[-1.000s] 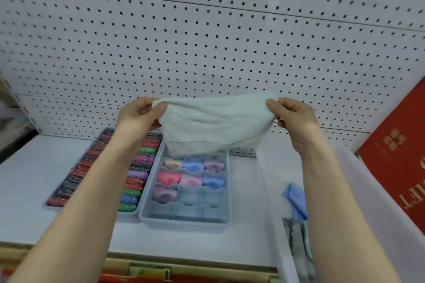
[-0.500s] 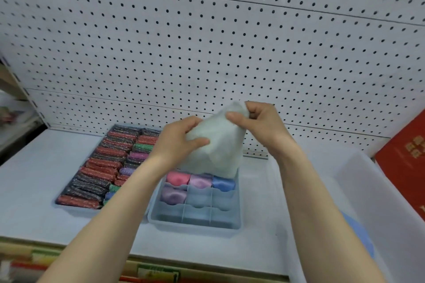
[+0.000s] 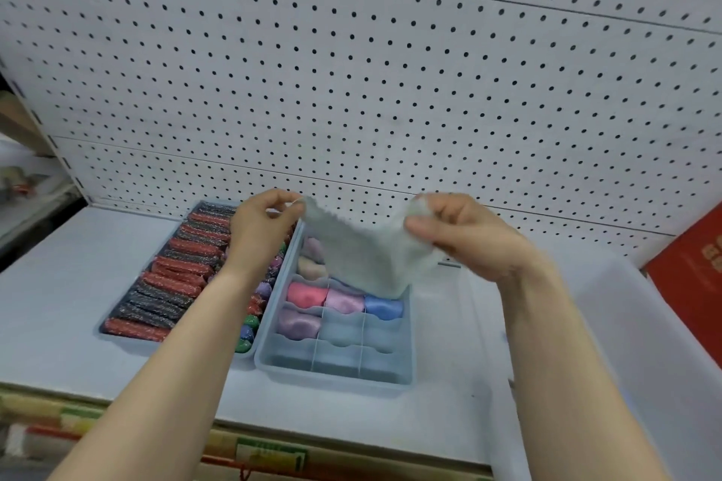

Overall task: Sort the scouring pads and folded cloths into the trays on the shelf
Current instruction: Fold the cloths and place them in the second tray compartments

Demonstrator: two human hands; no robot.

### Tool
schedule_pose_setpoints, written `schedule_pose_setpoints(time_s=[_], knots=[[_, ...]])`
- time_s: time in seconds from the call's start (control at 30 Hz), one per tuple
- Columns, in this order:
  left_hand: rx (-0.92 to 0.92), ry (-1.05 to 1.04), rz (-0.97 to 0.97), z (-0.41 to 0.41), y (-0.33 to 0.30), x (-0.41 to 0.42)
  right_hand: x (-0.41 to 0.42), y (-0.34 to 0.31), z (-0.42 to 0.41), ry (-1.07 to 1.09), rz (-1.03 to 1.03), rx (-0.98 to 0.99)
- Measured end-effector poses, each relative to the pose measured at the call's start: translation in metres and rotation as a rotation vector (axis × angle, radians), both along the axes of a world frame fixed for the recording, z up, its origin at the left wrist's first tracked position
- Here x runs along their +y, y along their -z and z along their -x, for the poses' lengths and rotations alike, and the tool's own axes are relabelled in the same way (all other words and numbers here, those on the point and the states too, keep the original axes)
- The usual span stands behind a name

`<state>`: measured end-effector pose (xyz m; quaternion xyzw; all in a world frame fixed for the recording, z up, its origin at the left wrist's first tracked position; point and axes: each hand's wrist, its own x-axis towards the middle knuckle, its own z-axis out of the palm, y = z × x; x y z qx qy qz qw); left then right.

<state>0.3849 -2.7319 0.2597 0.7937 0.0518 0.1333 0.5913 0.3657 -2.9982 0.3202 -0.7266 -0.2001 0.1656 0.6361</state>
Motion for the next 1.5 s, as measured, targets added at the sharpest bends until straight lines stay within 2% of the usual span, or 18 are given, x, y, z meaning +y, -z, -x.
schedule_pose_setpoints(time_s=[0.07, 0.1, 0.17, 0.23, 0.3, 0.43, 0.53, 0.7, 0.8, 0.87, 0.93, 1.0, 1.07, 1.17, 1.27, 1.33, 1.43, 1.5], knots=[[-0.006, 0.128, 0.074, 0.001, -0.011, -0.01, 0.008, 0.005, 0.009, -0.194, 0.144, 0.041], [-0.006, 0.201, 0.079, 0.003, -0.018, -0.016, 0.013, 0.007, 0.01, -0.202, 0.188, 0.027], [-0.003, 0.317, 0.054, 0.008, -0.032, -0.029, 0.024, 0.009, 0.011, -0.045, 0.161, -0.022], [-0.002, 0.398, 0.09, 0.014, -0.043, -0.037, 0.033, 0.008, 0.012, 0.176, 0.039, -0.083], [-0.016, 0.462, 0.124, 0.018, -0.052, -0.041, 0.036, 0.005, 0.012, 0.285, -0.032, -0.175], [-0.063, 0.563, 0.15, 0.025, -0.066, -0.046, 0.041, -0.001, 0.013, 0.387, -0.069, -0.284], [-0.087, 0.579, 0.131, 0.029, -0.071, -0.046, 0.041, -0.004, 0.014, 0.417, -0.067, -0.296], [-0.06, 0.591, 0.022, 0.038, -0.076, -0.045, 0.035, -0.006, 0.012, 0.421, 0.058, -0.339], [-0.113, 0.502, -0.181, 0.038, -0.072, -0.046, 0.032, -0.009, 0.011, 0.44, 0.081, -0.354], [-0.089, 0.384, -0.23, 0.037, -0.068, -0.043, 0.029, -0.014, 0.011, 0.466, 0.063, -0.358], [-0.048, 0.306, -0.116, 0.036, -0.063, -0.037, 0.025, -0.019, 0.013, 0.482, -0.007, -0.329], [-0.05, 0.331, 0.123, 0.037, -0.06, -0.034, 0.021, -0.024, 0.017, 0.465, -0.083, -0.262], [-0.095, 0.371, 0.299, 0.042, -0.061, -0.033, 0.016, -0.03, 0.023, 0.428, -0.074, -0.221], [-0.166, 0.445, 0.381, 0.049, -0.069, -0.031, 0.006, -0.036, 0.031, 0.334, -0.04, -0.195], [-0.159, 0.5, 0.446, 0.053, -0.075, -0.03, -0.002, -0.042, 0.032, 0.26, -0.068, -0.137], [-0.12, 0.399, 0.372, 0.042, -0.067, -0.031, 0.0, -0.036, 0.022, 0.318, -0.008, -0.116], [-0.023, 0.14, 0.165, 0.019, -0.04, -0.038, 0.013, -0.009, 0.0, 0.541, 0.251, -0.149], [-0.01, 0.031, 0.077, 0.015, -0.028, -0.047, 0.023, 0.011, -0.008, 0.645, 0.341, -0.178]])
